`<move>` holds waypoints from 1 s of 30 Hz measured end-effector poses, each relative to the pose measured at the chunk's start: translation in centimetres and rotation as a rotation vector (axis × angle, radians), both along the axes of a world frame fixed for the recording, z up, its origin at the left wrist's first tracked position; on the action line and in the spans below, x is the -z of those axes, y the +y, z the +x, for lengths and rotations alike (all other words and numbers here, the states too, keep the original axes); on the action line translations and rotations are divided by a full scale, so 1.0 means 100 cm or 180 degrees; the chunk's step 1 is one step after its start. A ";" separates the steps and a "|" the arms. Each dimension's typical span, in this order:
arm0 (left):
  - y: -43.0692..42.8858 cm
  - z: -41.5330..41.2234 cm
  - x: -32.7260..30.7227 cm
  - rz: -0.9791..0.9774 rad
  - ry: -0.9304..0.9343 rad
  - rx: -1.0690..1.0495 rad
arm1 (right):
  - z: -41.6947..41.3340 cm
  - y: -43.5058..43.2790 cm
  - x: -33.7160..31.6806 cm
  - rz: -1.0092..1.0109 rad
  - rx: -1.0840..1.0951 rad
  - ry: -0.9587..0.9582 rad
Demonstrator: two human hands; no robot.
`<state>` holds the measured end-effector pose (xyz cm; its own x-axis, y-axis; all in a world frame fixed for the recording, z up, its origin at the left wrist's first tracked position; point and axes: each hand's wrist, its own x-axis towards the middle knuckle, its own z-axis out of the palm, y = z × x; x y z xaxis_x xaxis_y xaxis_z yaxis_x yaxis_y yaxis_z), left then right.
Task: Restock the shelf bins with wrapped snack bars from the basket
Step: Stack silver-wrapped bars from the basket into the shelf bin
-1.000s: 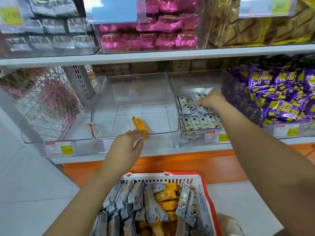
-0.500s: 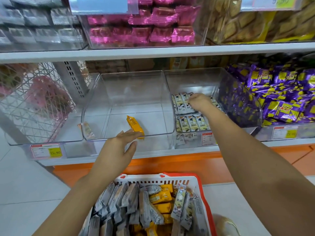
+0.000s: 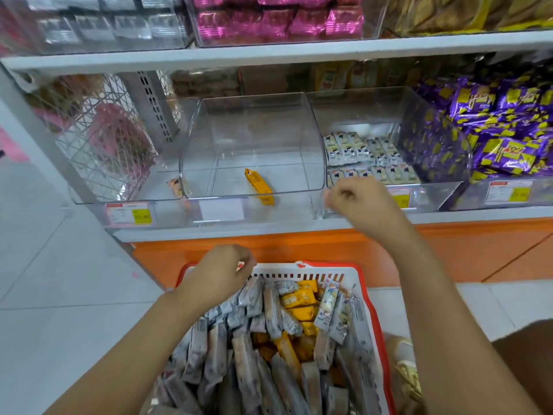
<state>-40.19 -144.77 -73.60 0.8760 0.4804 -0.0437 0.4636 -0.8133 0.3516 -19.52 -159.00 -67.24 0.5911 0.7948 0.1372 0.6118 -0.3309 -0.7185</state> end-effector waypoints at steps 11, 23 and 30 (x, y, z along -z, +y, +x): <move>-0.027 -0.060 0.076 -0.0533 0.2272 0.0051 | -0.107 0.010 0.169 -0.2019 -0.0476 0.0986; -0.033 -0.058 0.070 -0.0692 0.2288 0.0045 | -0.141 0.038 0.228 -0.1986 -0.0138 0.0063; -0.029 -0.058 0.070 -0.0761 0.2276 -0.0038 | -0.137 0.045 0.231 -0.2136 -0.0038 -0.0098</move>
